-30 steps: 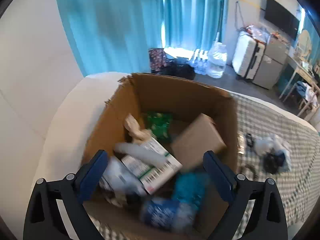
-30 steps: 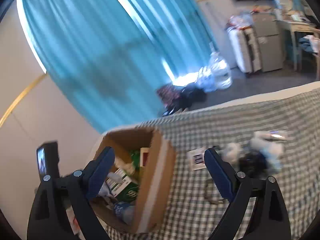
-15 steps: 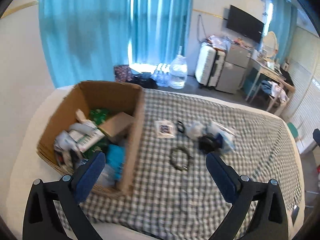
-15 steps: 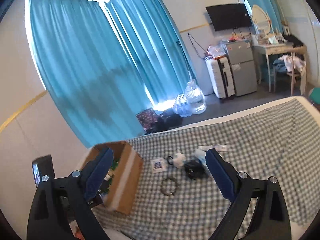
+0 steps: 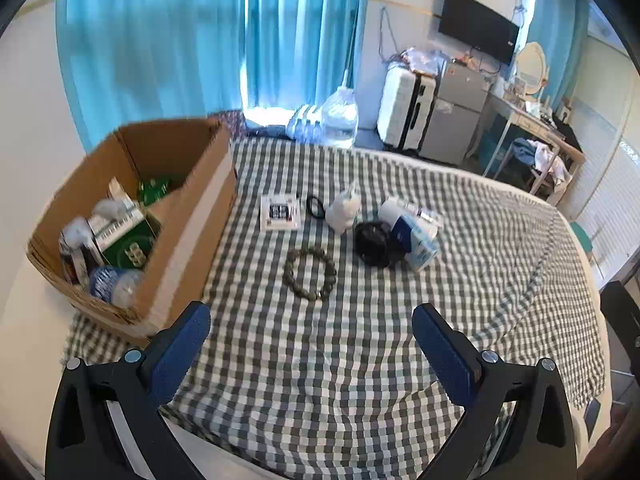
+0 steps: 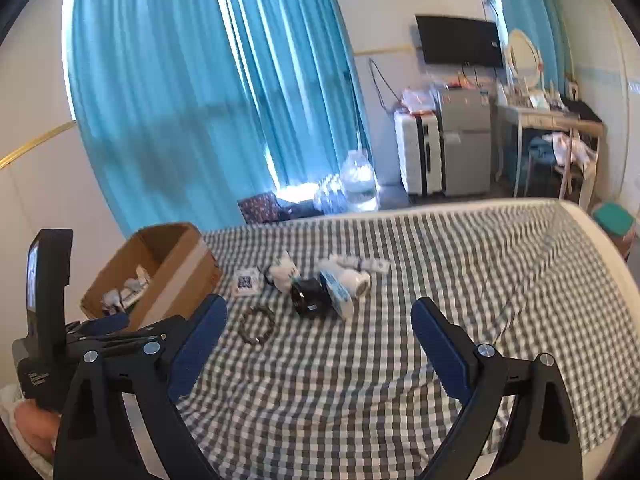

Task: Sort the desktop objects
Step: 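Move both open tools back over the remaining items on the bed, then grasp the white-and-blue package with the right tool while the left grasps the bead bracelet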

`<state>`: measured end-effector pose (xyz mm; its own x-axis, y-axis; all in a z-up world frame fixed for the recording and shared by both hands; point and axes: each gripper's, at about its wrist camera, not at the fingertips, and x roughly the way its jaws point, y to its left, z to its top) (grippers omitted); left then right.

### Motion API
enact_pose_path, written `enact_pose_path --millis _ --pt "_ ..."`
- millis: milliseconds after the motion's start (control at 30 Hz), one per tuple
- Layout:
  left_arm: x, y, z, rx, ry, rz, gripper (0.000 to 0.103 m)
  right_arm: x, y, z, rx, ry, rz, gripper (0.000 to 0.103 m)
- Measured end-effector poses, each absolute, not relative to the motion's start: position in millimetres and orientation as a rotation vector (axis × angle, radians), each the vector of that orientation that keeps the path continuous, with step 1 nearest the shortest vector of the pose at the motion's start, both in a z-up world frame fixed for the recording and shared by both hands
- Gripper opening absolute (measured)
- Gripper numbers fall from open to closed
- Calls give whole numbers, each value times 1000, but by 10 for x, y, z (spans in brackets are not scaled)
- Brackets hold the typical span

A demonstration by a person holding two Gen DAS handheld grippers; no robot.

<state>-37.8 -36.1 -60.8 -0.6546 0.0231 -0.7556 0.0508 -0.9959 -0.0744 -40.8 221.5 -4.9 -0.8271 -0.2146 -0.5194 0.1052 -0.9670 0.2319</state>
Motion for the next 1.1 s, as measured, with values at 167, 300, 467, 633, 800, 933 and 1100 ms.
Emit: enact_pose_path --millis 167,300,467,633,800,933,1100 --pt "-508 -340 -910 1401 249 -2825 103 -562 2336 -410 867 -349 -2825 94" --pt "-689 -300 -1193 1452 212 -2767 103 -781 2334 -708 955 -301 -2820 94" --pt "-981 -325 -1573 1556 198 -2653 103 -1036 2299 -1005 988 -283 -2776 91" --pt "-1256 -403 -1873 1607 204 -2584 103 -1371 2195 -1348 1104 -234 -2711 79" --pt "-1505 -427 -2166 1671 201 -2537 103 -1698 2128 -1522 1113 -192 -2696 66" --pt "-1628 -431 -2294 1647 171 -2541 103 -2014 2142 -1649 1104 -224 -2671 56" --pt "-1692 -393 -2337 1562 109 -2594 103 -2247 2144 -1769 1102 -245 -2653 54"
